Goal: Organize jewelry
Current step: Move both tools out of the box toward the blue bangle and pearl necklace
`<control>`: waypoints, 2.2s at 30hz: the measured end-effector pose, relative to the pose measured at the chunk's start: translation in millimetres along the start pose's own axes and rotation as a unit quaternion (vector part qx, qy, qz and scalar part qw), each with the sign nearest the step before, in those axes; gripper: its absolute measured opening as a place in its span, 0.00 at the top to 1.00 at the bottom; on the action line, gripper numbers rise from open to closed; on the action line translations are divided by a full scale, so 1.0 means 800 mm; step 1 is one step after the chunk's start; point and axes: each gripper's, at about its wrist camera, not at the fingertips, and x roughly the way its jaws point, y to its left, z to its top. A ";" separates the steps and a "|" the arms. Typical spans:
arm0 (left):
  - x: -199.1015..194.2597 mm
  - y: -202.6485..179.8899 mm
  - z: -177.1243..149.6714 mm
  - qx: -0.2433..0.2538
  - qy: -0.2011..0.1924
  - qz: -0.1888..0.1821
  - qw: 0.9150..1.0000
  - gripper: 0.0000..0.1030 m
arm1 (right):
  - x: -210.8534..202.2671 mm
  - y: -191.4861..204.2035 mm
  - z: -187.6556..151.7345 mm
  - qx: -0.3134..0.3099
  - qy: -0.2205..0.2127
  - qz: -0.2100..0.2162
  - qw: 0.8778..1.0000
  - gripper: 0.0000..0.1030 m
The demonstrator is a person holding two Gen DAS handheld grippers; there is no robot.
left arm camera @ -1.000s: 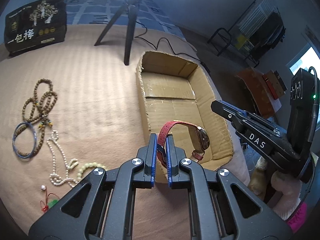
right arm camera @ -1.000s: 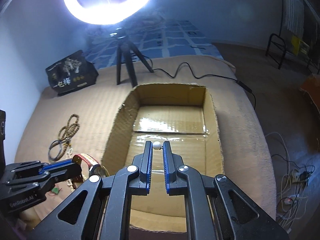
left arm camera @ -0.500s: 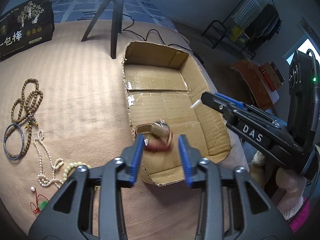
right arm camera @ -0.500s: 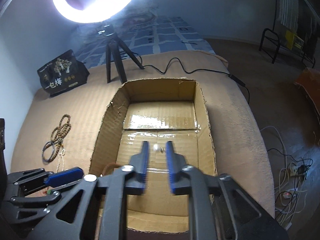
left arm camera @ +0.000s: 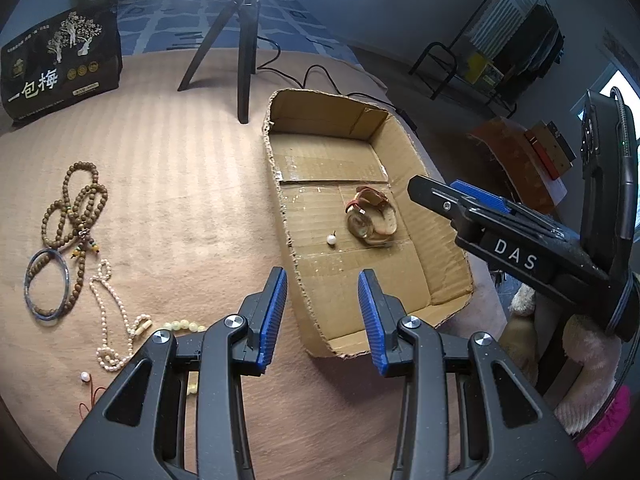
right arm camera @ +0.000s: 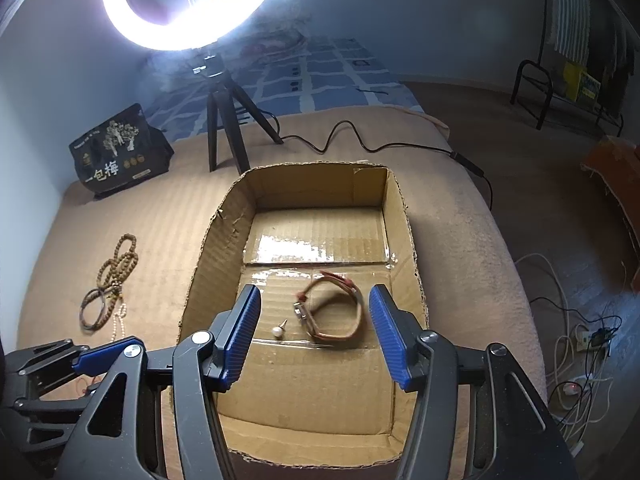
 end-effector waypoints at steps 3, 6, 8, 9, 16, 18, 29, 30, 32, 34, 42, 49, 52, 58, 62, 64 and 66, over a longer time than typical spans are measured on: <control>-0.007 0.006 -0.001 -0.002 -0.002 0.007 1.000 0.58 | -0.001 0.001 0.000 0.001 -0.002 -0.001 1.000 0.46; -0.015 0.016 -0.001 -0.011 -0.011 0.019 1.000 0.38 | -0.002 0.004 0.000 0.002 -0.004 0.001 1.000 0.46; -0.021 0.024 -0.001 -0.018 -0.017 0.023 0.999 0.37 | -0.003 0.006 0.000 0.002 -0.007 0.003 1.000 0.46; -0.024 0.028 -0.001 -0.020 -0.017 0.026 0.999 0.37 | -0.004 0.008 0.000 0.002 -0.008 0.004 1.000 0.46; -0.048 0.059 -0.001 -0.012 -0.022 0.056 0.998 0.37 | -0.006 0.024 -0.001 -0.003 -0.010 0.013 1.000 0.45; -0.055 0.071 -0.002 -0.011 -0.021 0.064 0.998 0.37 | -0.009 0.030 -0.001 -0.005 -0.011 0.022 1.000 0.42; -0.092 0.168 -0.017 -0.036 -0.018 0.100 0.994 0.29 | -0.013 0.083 -0.003 -0.030 -0.005 0.082 0.996 0.31; -0.094 0.178 -0.018 -0.042 -0.018 0.102 0.994 0.29 | -0.012 0.088 -0.005 -0.034 -0.002 0.087 0.996 0.30; -0.099 0.193 -0.020 -0.047 -0.017 0.105 0.993 0.29 | -0.009 0.103 -0.007 -0.046 0.005 0.097 0.994 0.30; -0.101 0.211 -0.021 -0.053 -0.017 0.110 0.992 0.29 | -0.007 0.122 -0.011 -0.062 0.013 0.108 0.992 0.30; -0.093 0.254 -0.032 -0.063 -0.005 0.117 0.991 0.29 | 0.008 0.184 -0.036 -0.125 0.042 0.140 0.981 0.30; -0.075 0.248 -0.041 -0.011 0.005 0.136 0.991 0.29 | 0.026 0.217 -0.059 -0.175 0.065 0.149 0.971 0.30; -0.067 0.244 -0.040 0.003 0.009 0.141 0.990 0.29 | 0.035 0.225 -0.068 -0.192 0.076 0.153 0.966 0.30; -0.049 0.251 -0.034 -0.013 0.026 0.131 0.991 0.28 | 0.048 0.235 -0.083 -0.224 0.093 0.160 0.957 0.30; -0.036 0.256 -0.030 -0.030 0.041 0.132 0.990 0.28 | 0.055 0.240 -0.089 -0.230 0.108 0.166 0.953 0.30; -0.033 0.260 -0.027 -0.041 0.041 0.134 0.989 0.28 | 0.058 0.243 -0.091 -0.235 0.112 0.167 0.951 0.29; -0.029 0.264 -0.025 -0.051 0.042 0.131 0.989 0.28 | 0.060 0.246 -0.093 -0.239 0.113 0.167 0.950 0.29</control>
